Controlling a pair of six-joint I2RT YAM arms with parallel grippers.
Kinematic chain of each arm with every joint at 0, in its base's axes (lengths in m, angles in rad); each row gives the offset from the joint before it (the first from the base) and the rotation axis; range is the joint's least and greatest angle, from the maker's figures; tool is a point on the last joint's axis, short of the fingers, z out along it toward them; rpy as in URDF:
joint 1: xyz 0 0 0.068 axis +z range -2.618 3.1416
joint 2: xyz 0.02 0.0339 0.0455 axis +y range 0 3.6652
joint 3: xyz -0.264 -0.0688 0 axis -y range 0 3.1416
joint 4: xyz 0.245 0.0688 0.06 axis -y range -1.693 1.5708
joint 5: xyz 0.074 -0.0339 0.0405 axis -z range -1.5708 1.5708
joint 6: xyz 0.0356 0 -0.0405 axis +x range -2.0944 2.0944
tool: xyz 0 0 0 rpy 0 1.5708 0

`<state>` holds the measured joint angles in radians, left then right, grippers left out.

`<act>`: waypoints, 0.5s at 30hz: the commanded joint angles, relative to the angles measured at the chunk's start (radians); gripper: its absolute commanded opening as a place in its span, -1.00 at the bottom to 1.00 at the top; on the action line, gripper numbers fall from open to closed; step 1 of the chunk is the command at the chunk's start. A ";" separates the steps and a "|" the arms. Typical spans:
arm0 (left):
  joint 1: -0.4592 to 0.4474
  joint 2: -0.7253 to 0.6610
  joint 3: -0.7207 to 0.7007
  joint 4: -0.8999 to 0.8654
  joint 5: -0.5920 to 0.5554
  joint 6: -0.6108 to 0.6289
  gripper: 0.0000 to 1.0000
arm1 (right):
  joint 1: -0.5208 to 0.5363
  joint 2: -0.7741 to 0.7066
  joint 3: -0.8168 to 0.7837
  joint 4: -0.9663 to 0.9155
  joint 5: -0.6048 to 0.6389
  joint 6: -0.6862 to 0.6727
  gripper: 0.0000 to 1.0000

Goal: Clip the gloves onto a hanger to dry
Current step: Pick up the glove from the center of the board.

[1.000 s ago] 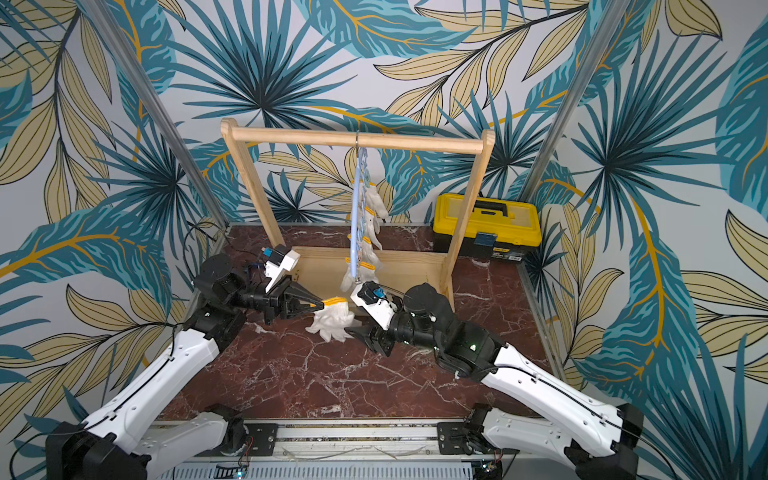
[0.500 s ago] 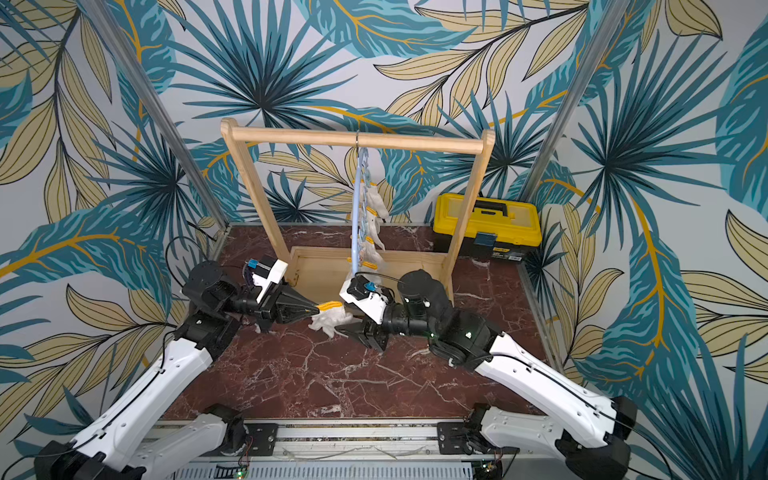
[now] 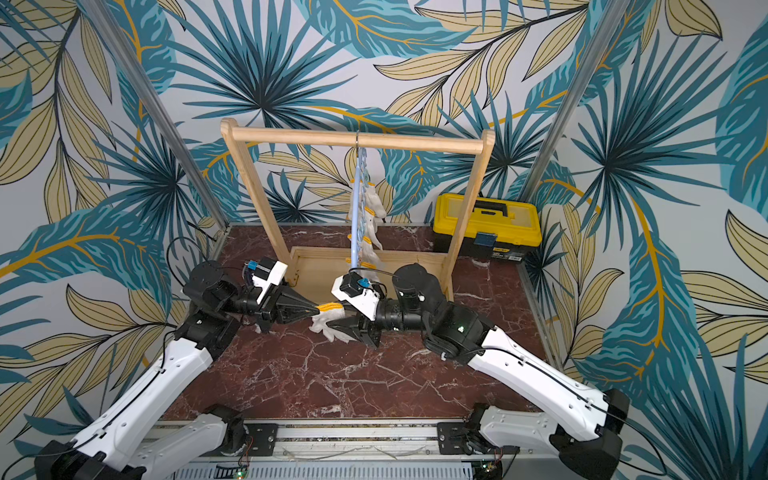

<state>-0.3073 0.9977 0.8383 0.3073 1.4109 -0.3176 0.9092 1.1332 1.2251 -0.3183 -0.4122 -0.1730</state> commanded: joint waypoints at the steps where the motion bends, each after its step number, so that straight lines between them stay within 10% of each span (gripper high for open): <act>1: -0.003 -0.002 -0.018 0.001 0.011 0.013 -1.00 | -0.003 -0.011 0.019 0.033 -0.020 0.003 -0.22; 15: -0.003 0.004 -0.019 0.001 0.000 0.022 -1.00 | -0.003 -0.021 0.008 0.054 -0.007 0.007 -0.58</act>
<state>-0.3073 0.9997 0.8383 0.3065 1.4105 -0.3103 0.9092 1.1316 1.2251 -0.2916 -0.4164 -0.1719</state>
